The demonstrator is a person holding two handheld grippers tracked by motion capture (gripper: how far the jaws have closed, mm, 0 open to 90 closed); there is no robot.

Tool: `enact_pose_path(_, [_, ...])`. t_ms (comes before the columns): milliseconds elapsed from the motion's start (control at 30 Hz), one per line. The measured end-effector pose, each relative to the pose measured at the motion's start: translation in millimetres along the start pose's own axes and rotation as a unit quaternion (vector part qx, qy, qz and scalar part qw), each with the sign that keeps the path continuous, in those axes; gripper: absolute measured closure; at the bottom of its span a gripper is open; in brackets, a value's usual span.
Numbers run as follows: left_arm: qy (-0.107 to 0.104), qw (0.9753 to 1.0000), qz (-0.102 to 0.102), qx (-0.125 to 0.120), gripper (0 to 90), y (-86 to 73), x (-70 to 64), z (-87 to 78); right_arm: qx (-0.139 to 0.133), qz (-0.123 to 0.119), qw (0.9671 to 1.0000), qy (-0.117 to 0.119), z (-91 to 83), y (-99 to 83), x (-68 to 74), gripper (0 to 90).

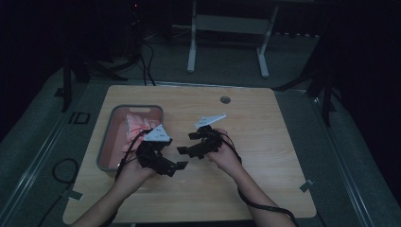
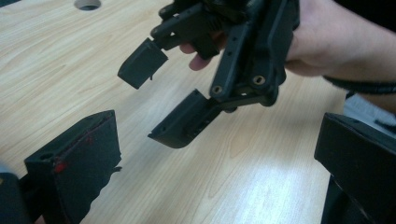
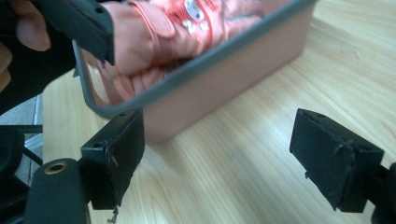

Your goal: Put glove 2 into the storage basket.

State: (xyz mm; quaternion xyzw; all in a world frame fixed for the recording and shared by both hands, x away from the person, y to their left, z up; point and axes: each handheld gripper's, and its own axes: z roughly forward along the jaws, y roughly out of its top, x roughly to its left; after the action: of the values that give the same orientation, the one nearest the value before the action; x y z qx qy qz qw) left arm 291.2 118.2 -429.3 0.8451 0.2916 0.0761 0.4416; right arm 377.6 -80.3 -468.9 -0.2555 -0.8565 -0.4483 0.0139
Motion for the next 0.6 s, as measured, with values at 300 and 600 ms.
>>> enact_pose_path(300, [-0.023, 0.9991, 0.033, 0.013, 0.4, -2.5, -26.4, 24.8, -0.005, 0.002, 0.9999, -0.012, -17.2, -28.3, -13.4, 17.7])
enact_pose_path(600, [-0.038, 0.9977, 0.050, 0.027, 0.4, -12.4, -42.4, 49.9, 0.004, -0.004, 0.9999, -0.014, -24.4, -56.3, -21.6, 17.2])
